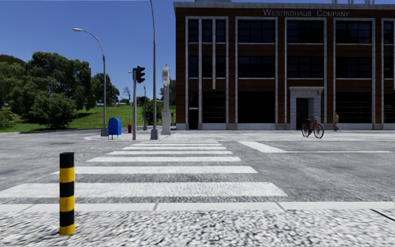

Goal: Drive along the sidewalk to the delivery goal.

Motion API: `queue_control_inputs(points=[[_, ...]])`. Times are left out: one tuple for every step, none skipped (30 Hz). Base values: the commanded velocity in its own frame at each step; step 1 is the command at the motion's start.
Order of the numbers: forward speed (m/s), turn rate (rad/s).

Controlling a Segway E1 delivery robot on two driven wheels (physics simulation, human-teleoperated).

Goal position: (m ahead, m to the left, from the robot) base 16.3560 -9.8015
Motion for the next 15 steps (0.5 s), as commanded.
queue_control_inputs(points=[[2.00, 0.00], [2.00, 0.00], [2.00, 0.00], [2.00, 0.00], [2.00, 0.00], [2.00, 0.00], [2.00, 0.00], [2.00, 0.00], [2.00, 0.00], [2.00, 0.00], [2.00, 0.00], [2.00, 0.00], [2.00, 0.00], [2.00, 0.00], [2.00, 0.00]])
